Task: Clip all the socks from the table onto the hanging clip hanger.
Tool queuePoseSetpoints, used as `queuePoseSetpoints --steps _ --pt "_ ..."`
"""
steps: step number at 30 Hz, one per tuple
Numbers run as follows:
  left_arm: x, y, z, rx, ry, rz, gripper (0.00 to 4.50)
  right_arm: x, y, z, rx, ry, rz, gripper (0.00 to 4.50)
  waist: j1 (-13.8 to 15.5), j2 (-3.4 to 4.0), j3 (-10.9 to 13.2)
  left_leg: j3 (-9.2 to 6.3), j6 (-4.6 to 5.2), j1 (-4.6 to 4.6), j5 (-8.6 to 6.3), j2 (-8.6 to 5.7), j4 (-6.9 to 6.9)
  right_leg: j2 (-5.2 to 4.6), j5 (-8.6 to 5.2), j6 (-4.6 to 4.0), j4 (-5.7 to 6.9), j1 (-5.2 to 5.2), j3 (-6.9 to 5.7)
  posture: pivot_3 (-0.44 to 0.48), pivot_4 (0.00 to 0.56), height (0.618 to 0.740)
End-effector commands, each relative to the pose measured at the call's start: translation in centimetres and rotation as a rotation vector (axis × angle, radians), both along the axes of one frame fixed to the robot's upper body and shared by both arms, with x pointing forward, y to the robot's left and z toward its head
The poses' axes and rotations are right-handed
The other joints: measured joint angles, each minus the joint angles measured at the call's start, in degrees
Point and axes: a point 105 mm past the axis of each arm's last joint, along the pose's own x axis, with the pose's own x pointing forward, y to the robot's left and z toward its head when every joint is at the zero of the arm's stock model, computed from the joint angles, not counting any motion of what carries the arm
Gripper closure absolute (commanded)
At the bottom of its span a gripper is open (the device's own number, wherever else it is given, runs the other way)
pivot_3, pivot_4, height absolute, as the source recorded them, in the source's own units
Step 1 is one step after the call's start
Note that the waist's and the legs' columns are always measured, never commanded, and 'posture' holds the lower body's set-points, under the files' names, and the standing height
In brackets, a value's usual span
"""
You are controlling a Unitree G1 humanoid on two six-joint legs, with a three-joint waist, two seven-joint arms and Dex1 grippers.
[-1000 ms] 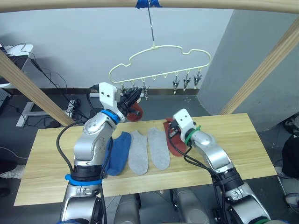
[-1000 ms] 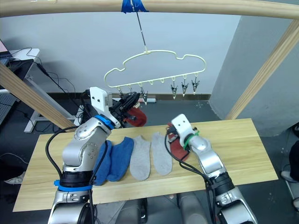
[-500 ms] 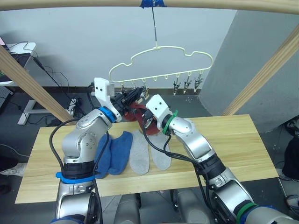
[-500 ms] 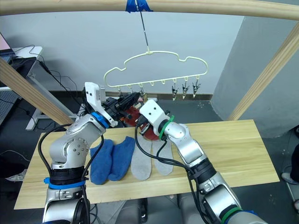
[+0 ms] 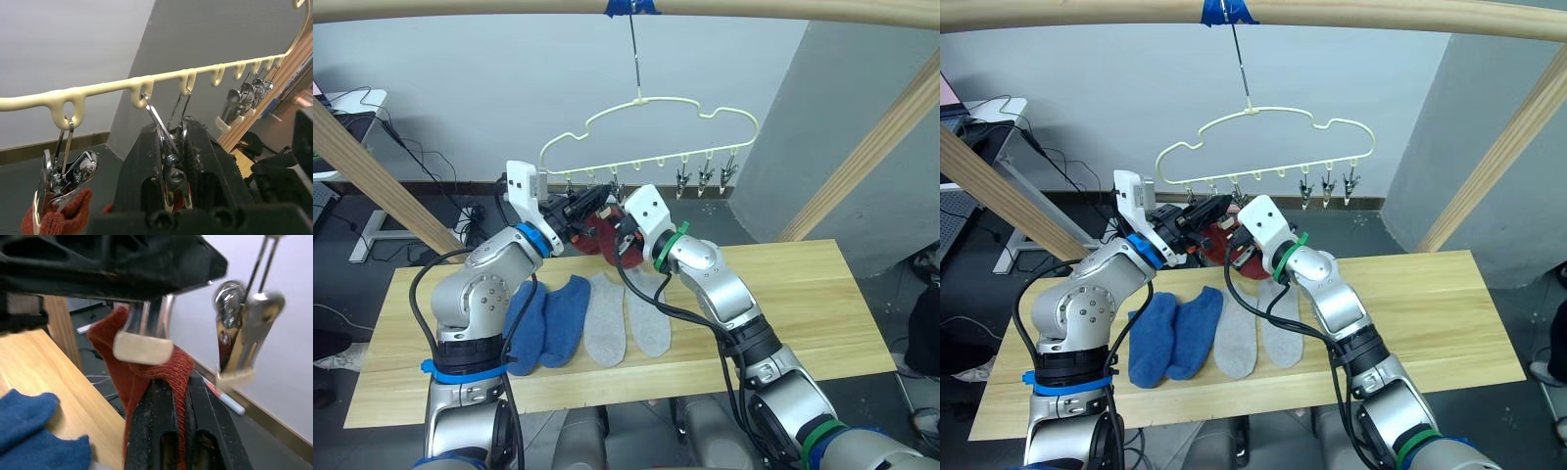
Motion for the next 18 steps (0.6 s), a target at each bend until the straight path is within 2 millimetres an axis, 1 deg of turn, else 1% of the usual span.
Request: queuePoseSetpoints --steps 1,10,15,18 --pt "-0.6 -0.1 1.8 -0.017 -0.064 -0.021 4.22 -0.8 0.6 1.8 0.049 -0.051 0.049 4.5 0.0 0.0 0.0 0.01 0.0 0.0 0.0 0.0 0.0 0.0 0.0 0.0 0.0 0.0 0.0 -0.196 0.275 0.74" --pt "-0.5 0.0 1.9 -0.023 -0.062 -0.019 4.22 -1.3 0.4 1.0 0.071 -0.008 0.061 4.5 0.0 0.0 0.0 0.01 0.0 0.0 0.0 0.0 0.0 0.0 0.0 0.0 0.0 -0.01 0.01 -0.2 0.268 0.74" --pt "-0.5 0.1 2.0 -0.024 -0.061 -0.021 4.22 -1.7 0.1 0.5 0.145 0.045 0.045 4.5 0.0 0.0 0.0 0.01 0.0 0.0 0.0 0.0 -0.01 0.0 0.0 0.0 0.01 -0.01 0.0 -0.202 0.266 0.74" --pt "-0.5 0.1 2.0 -0.023 -0.06 -0.022 4.22 -2.3 0.2 0.3 0.193 0.061 0.05 4.5 0.0 0.0 0.0 0.01 0.0 0.0 0.0 0.0 -0.01 0.0 0.0 0.0 0.01 -0.01 0.01 -0.202 0.267 0.74"
